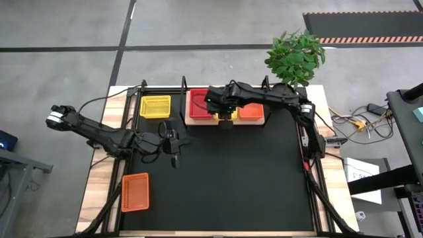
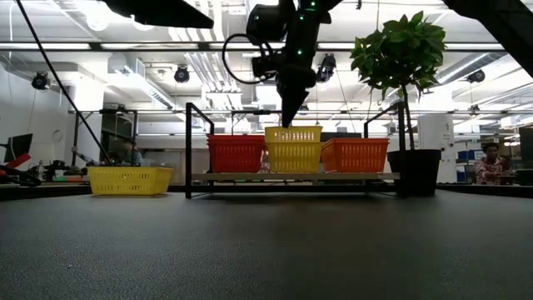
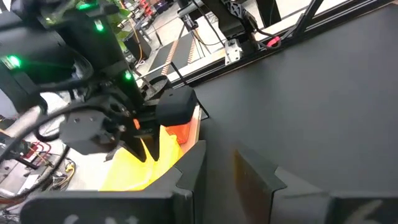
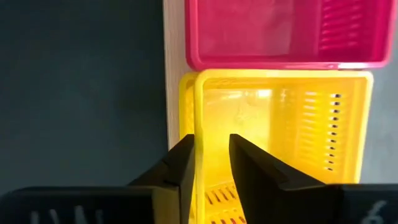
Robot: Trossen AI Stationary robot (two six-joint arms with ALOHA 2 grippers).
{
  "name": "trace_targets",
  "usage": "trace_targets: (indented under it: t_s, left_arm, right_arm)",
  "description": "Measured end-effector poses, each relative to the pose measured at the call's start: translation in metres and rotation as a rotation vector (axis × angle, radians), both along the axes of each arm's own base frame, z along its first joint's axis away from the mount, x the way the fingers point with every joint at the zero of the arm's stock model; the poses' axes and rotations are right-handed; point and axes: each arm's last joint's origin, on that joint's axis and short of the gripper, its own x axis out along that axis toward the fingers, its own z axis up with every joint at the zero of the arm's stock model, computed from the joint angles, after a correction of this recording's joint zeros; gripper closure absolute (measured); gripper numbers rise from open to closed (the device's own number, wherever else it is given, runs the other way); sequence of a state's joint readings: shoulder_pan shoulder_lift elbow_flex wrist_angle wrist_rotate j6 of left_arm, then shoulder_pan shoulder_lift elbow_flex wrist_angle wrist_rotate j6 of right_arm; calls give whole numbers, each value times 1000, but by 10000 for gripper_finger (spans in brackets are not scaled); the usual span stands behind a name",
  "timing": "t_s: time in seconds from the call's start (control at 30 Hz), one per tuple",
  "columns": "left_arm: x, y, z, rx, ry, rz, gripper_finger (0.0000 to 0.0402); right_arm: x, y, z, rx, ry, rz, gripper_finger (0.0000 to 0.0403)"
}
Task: Stack baskets on shelf by color
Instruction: Stack the bottom yellow bin on top of the yellow bin on the shelf, then stack the orange bin on top of the orange bin on the shelf
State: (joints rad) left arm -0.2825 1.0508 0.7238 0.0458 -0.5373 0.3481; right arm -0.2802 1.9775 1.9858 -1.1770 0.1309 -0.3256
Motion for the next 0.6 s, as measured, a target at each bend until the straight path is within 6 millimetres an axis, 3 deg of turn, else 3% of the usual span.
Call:
trace_targets:
  t_s: [0.23,0.5,0.6]
  left_arm:
    - [0,1,-3,3,9,2,343]
    - [0,1,-3,2,7,2,343]
    - [0,1,-3,3,7,3,343]
  right_arm:
    - [-3,1,9,-4,1,14,308]
    - [-4,1,5,-2,17,26,383]
    - [-4,2,3,4,26,28,392]
